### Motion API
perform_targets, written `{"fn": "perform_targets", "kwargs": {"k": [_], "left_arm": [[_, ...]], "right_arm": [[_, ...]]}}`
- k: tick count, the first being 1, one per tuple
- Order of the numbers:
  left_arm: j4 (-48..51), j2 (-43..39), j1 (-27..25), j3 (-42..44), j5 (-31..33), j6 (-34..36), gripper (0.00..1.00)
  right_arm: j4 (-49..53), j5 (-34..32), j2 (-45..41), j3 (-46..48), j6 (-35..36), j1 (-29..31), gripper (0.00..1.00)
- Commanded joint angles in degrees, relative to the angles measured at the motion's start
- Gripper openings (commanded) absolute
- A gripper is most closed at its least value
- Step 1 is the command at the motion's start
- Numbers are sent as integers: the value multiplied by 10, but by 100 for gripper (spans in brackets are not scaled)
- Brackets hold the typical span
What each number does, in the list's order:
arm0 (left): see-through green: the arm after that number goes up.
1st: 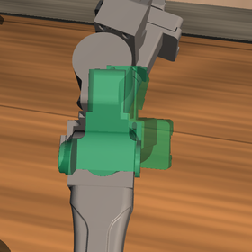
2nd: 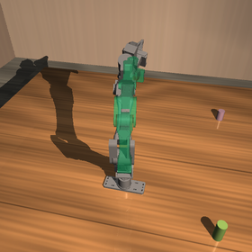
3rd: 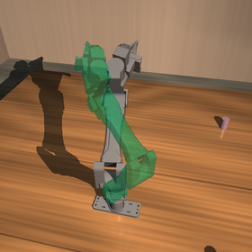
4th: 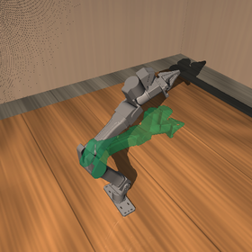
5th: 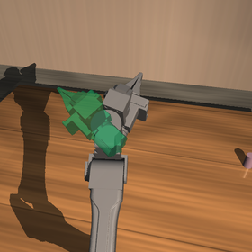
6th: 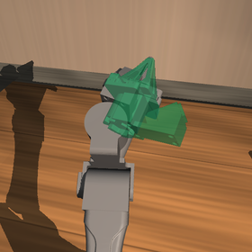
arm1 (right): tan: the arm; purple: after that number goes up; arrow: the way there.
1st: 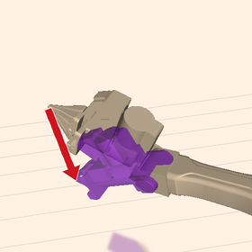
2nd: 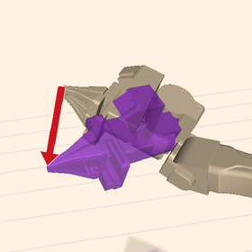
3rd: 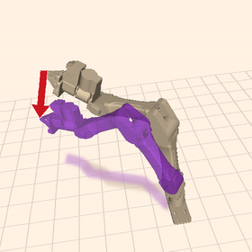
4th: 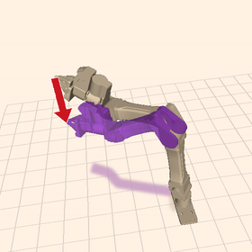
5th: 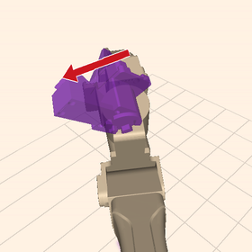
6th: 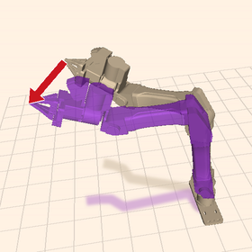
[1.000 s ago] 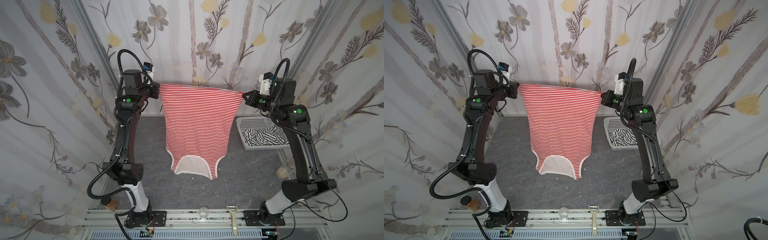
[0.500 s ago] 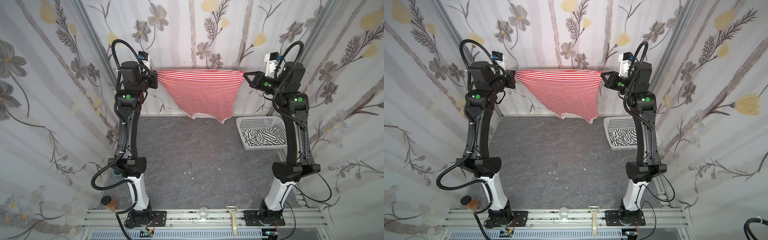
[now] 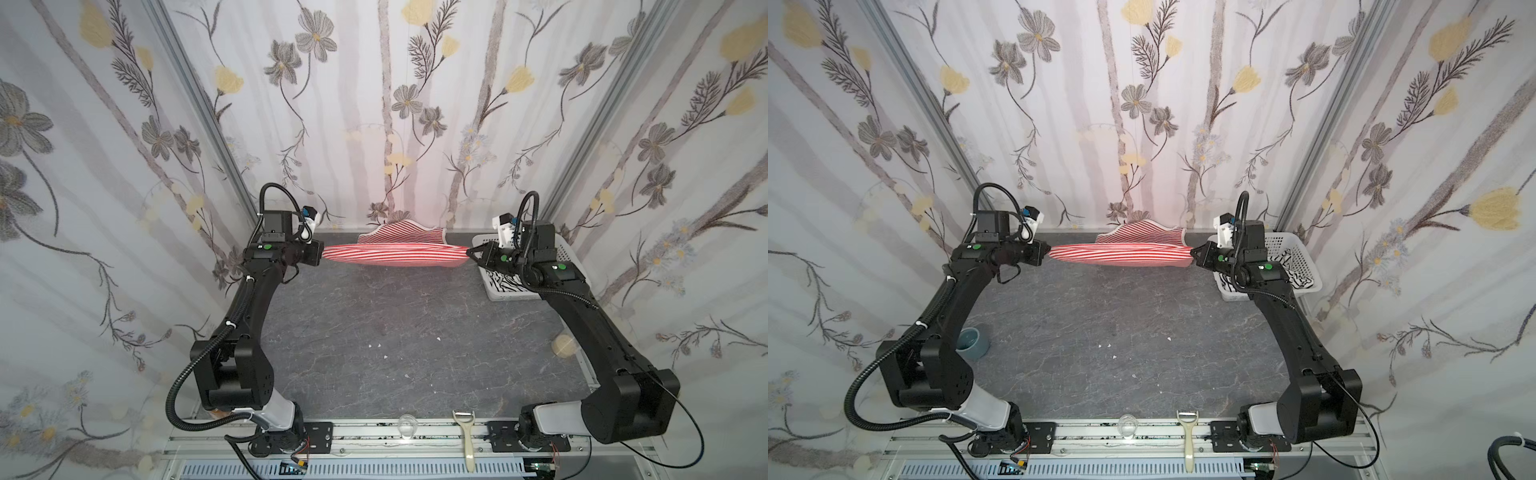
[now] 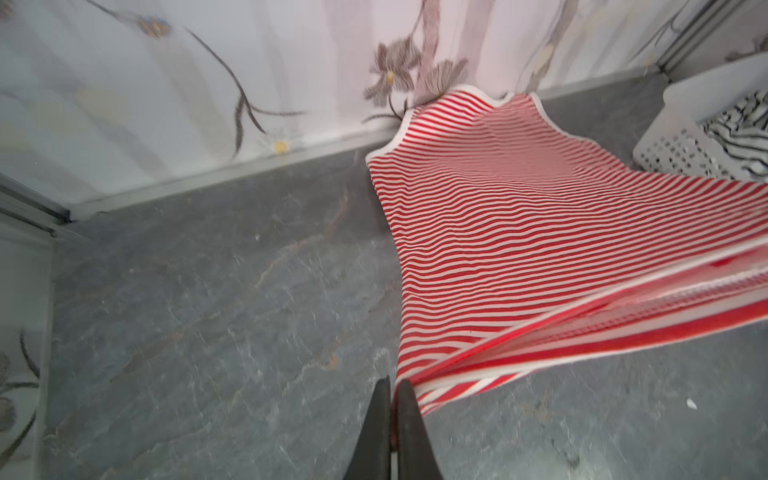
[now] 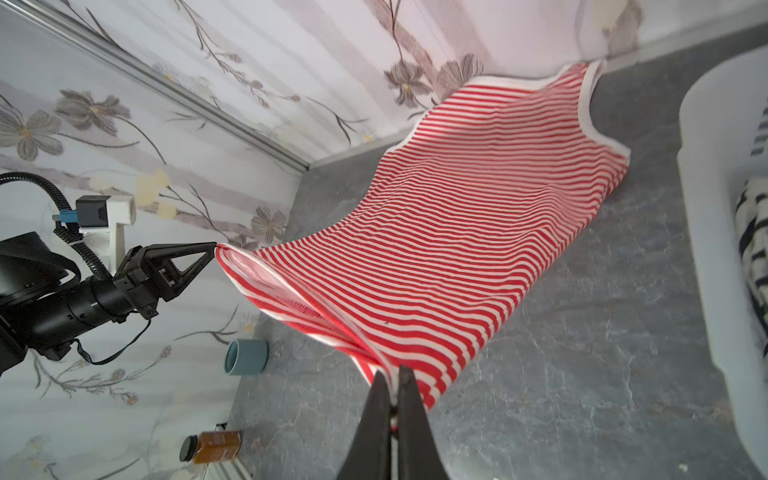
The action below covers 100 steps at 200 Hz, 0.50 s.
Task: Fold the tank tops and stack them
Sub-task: 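Lower the tank top flat onto the table, pulling both grippers toward the robot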
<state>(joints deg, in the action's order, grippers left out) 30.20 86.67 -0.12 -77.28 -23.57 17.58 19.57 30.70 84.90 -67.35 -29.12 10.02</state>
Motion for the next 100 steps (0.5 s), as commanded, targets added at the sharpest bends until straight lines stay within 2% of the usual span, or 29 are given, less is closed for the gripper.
{"fn": "perform_targets", "kwargs": {"k": [1,49,76,100], "left_arm": [[-20,-40,1,95,-19,68,0],[-16,-127,1,253,-19,120,0],[3,-174,0,298,-4,147,0],[23,-181,-6,324,9,177,0]], "right_arm": [[-74,-20,-36,87,-12,12,0],[-116,-25,-123,281,-52,45,0],[-142,-35,-181,361,-98,90,0],[-142,-51,-215,407,-123,118,0]]}}
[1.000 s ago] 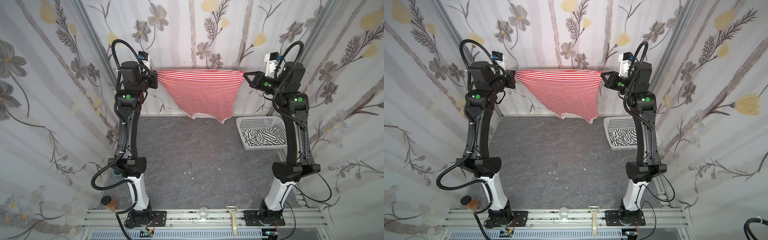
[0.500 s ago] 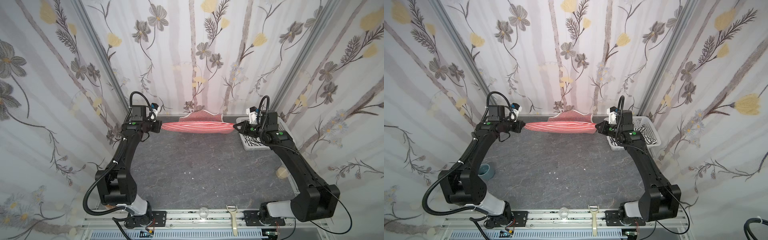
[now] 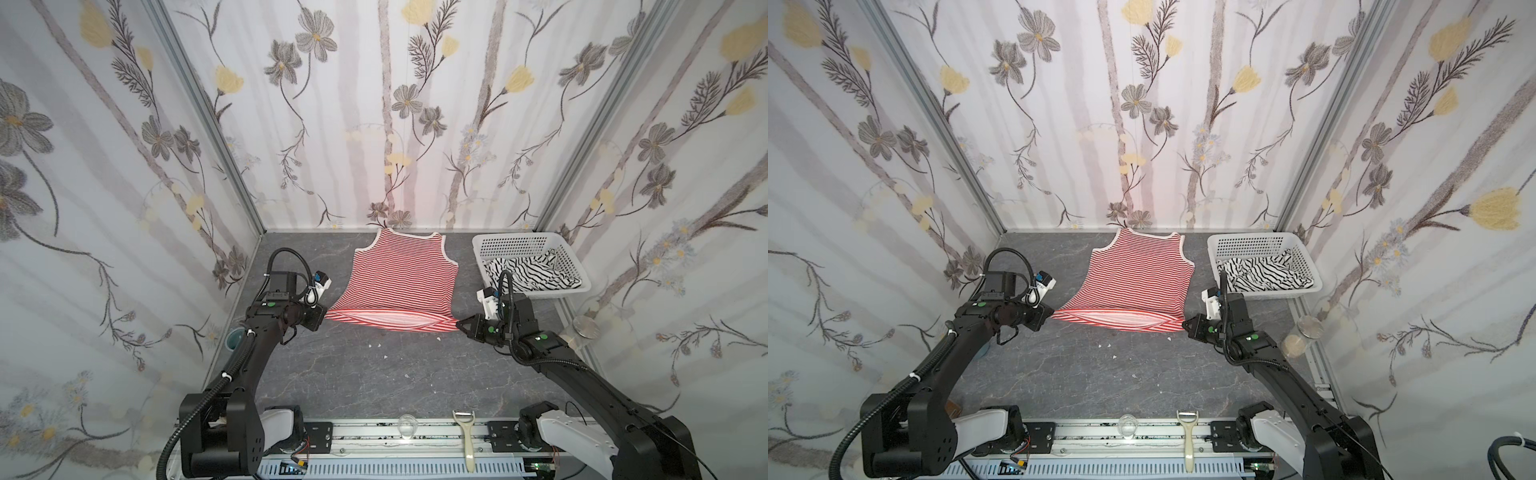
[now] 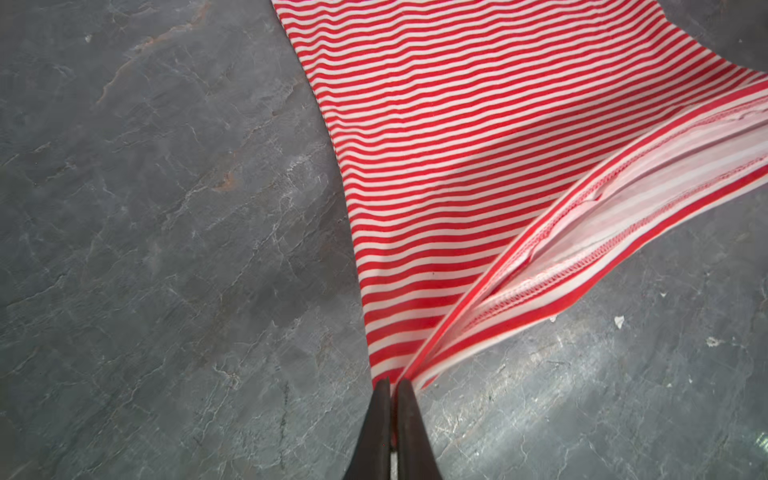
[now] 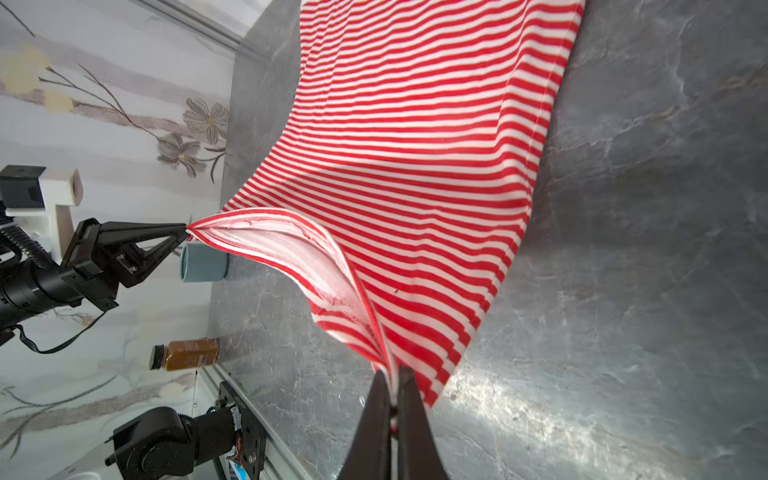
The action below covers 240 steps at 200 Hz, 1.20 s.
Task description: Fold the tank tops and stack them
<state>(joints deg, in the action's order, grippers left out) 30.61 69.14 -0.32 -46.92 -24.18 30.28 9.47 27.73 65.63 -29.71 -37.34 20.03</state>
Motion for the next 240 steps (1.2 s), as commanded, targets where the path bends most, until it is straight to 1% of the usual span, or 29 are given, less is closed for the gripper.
{"fn": "perform_targets", "kwargs": {"k": [1,32,61,105,132,141,166,182,190,202,214,228,240], "left_arm": [[19,-6,-4,21,16,51,0],[33,-2,-20,50,48,89,0],[34,-4,-21,67,70,110,0],[39,-3,-21,90,92,140,0],[53,-2,-24,101,91,157,0],[60,-1,-26,105,88,163,2],[78,4,-32,117,87,179,8],[91,4,-33,123,92,192,14],[97,4,-33,124,97,199,16],[102,4,-32,123,105,204,18],[105,3,-30,113,107,204,19],[109,4,-28,94,100,200,21],[113,6,-27,75,90,194,22]], "right_arm": [[-41,-21,-23,32,-42,18,0],[-30,-38,-36,70,-53,40,0],[-1,-66,-45,88,-48,54,0],[27,-83,-62,113,-44,66,3],[33,-75,-88,135,-50,67,9],[35,-74,-96,141,-51,68,12],[48,-69,-116,153,-57,71,21],[61,-66,-133,154,-58,72,31],[72,-69,-143,154,-58,72,34],[82,-75,-157,149,-61,72,37],[70,-71,-165,148,-74,72,37],[41,-59,-156,147,-91,75,38],[27,-65,-136,136,-100,86,38]]}}
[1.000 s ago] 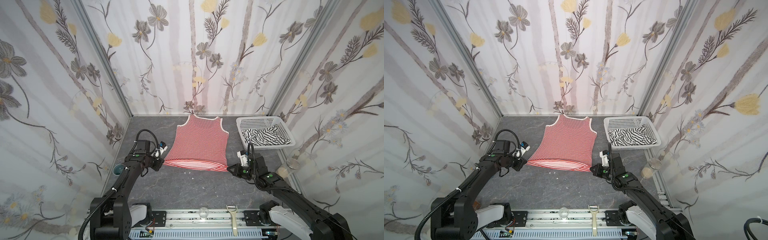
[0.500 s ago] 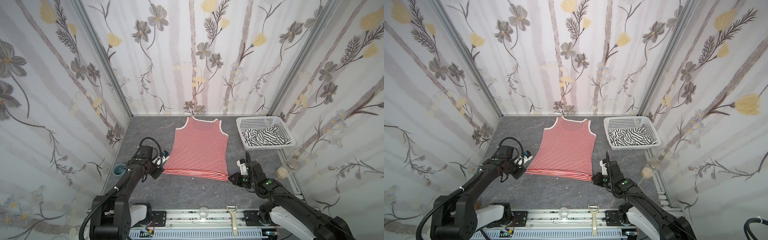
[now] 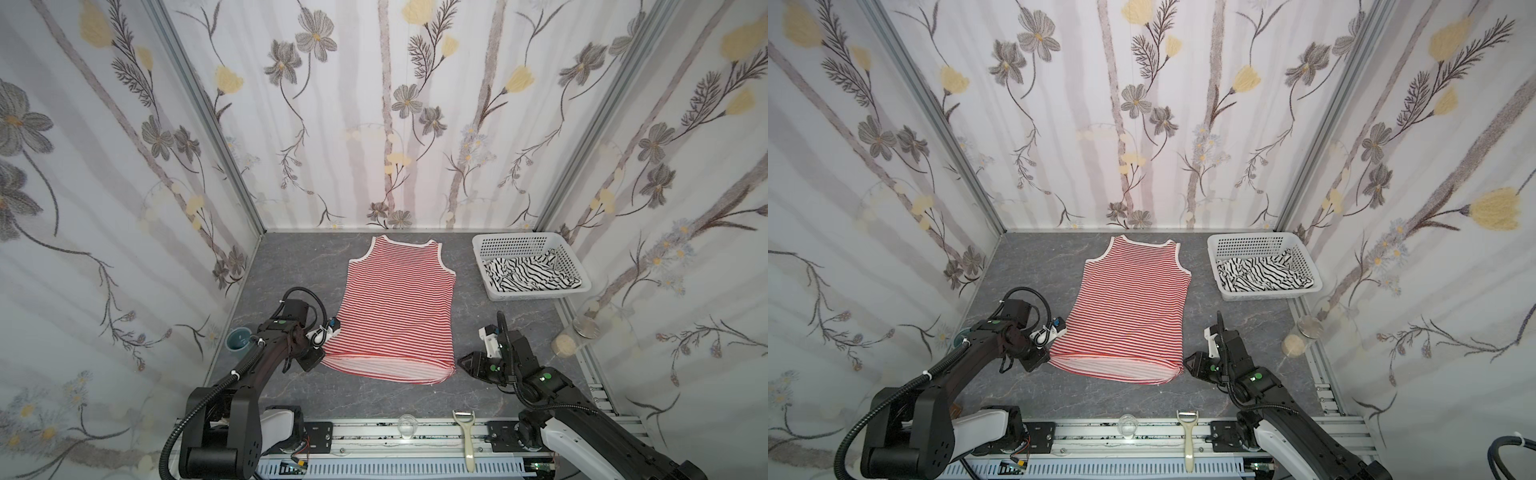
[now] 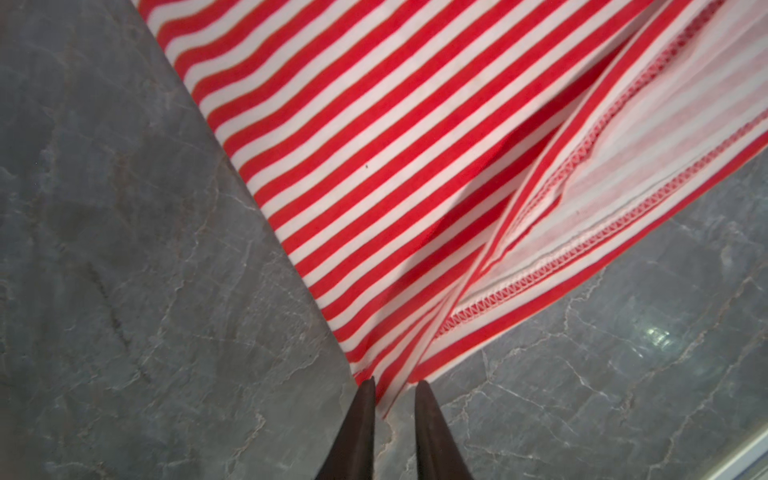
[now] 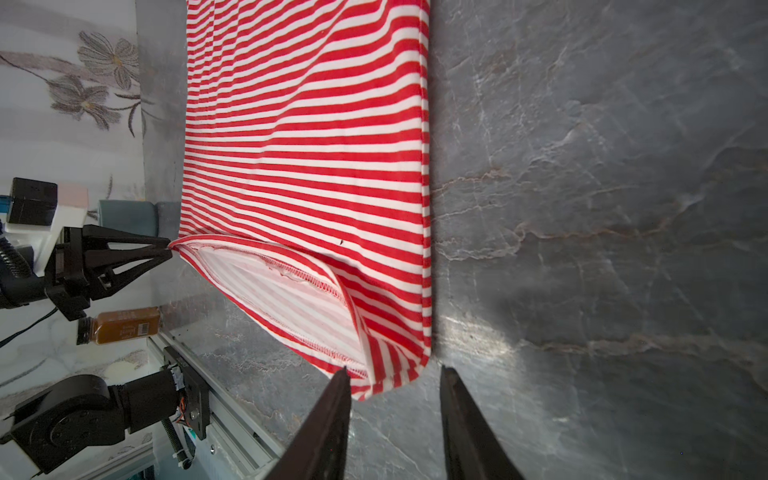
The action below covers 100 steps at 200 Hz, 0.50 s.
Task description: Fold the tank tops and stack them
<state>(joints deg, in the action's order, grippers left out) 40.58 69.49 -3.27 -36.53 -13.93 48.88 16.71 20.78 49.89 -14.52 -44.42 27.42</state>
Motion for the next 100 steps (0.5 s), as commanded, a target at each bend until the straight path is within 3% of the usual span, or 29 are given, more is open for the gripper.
{"fn": "perform_targets", "kwargs": {"k": [1,37,55,100], "left_arm": [[13,3,2,-31,-14,8,22],[11,24,1,-90,-77,-17,32],[-3,81,-15,-118,-106,-51,36],[-125,204,-69,-187,-70,-166,36]], "right_arm": [[-47,4,24,-17,-29,13,38],[-102,-14,101,-68,-47,49,39],[-132,-22,154,-92,-51,63,40],[-205,-25,288,-141,-72,89,41]]}}
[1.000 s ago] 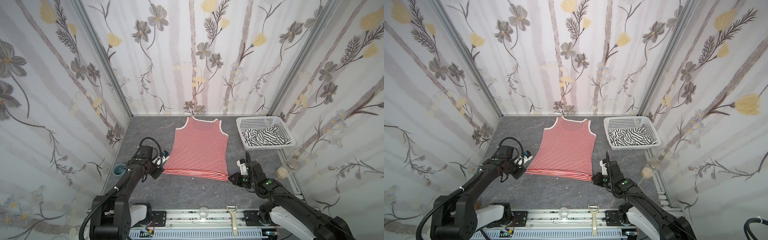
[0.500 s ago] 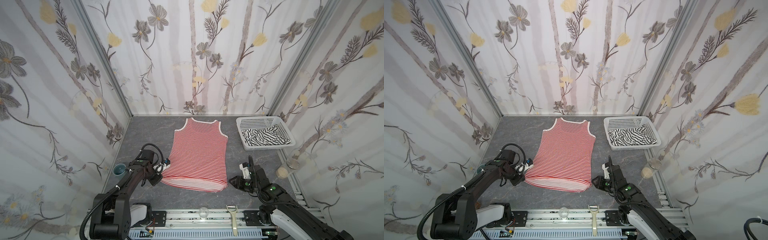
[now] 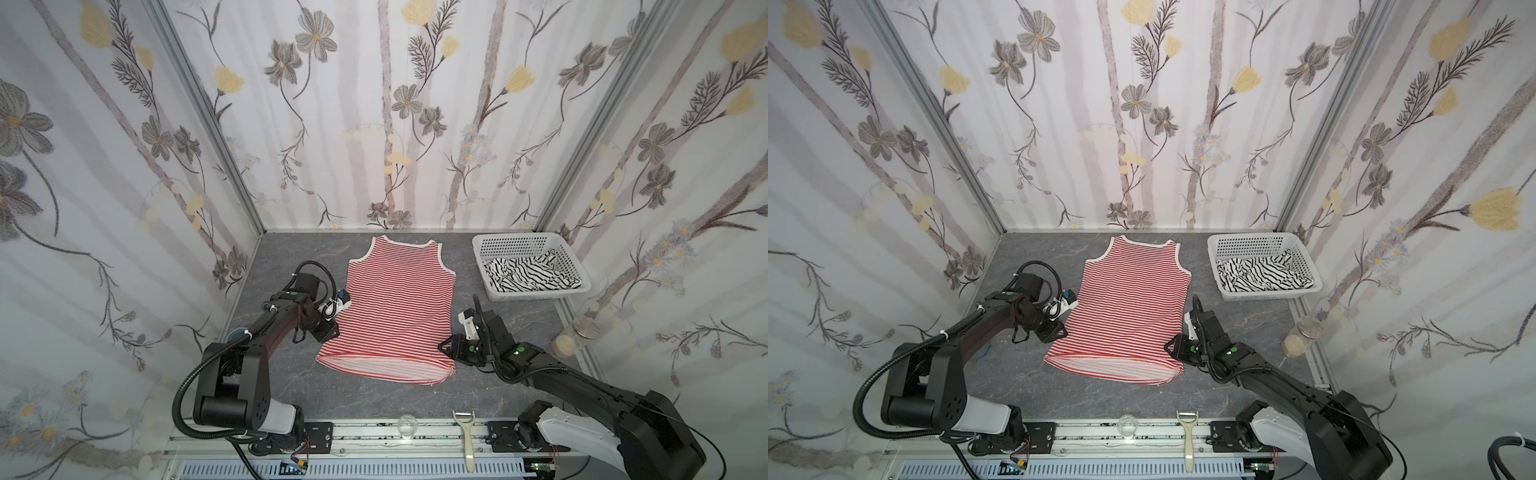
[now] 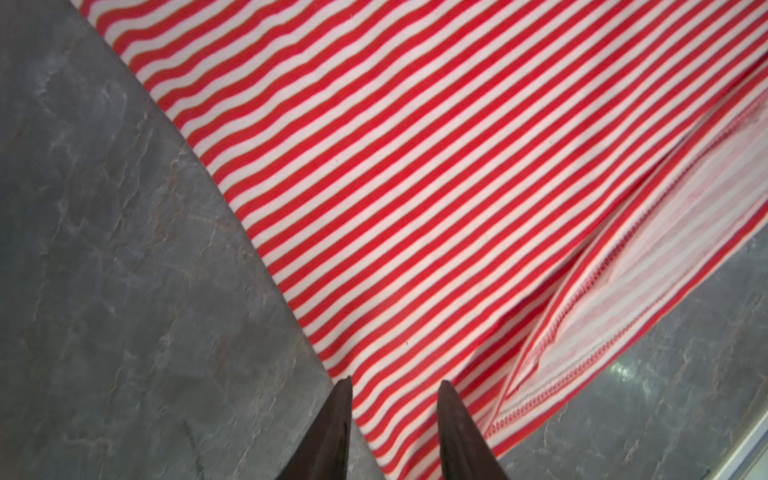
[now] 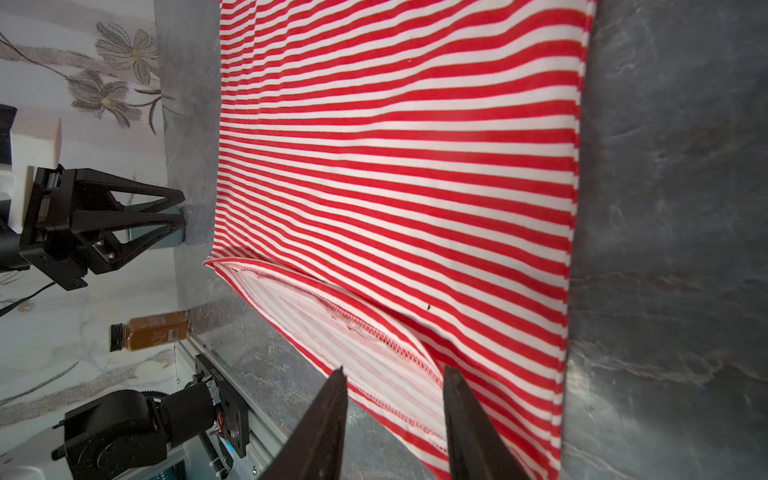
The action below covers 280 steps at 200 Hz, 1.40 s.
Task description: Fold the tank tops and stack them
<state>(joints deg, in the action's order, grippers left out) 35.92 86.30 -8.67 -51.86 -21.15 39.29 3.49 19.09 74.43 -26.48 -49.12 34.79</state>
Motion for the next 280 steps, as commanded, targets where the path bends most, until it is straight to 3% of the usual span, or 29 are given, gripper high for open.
{"fn": "perform_targets", "kwargs": {"k": [1,25,81,116,203,280], "left_arm": [[-80,38,-16,-36,2,-71,36],[-118,96,-29,-100,1,-100,37],[-131,299,-76,-304,72,-123,37],[-131,360,-96,-358,124,-115,37],[-134,346,-81,-308,221,-97,37],[-139,261,-51,-184,221,-147,38]], "right_arm": [[-75,-8,45,-22,-26,17,41],[-83,-17,86,-44,-37,46,42],[-62,-40,130,-51,-48,75,43],[-33,-50,137,-46,-44,82,44],[109,-81,202,-142,60,43,48],[189,-103,329,-289,141,-38,49]]}}
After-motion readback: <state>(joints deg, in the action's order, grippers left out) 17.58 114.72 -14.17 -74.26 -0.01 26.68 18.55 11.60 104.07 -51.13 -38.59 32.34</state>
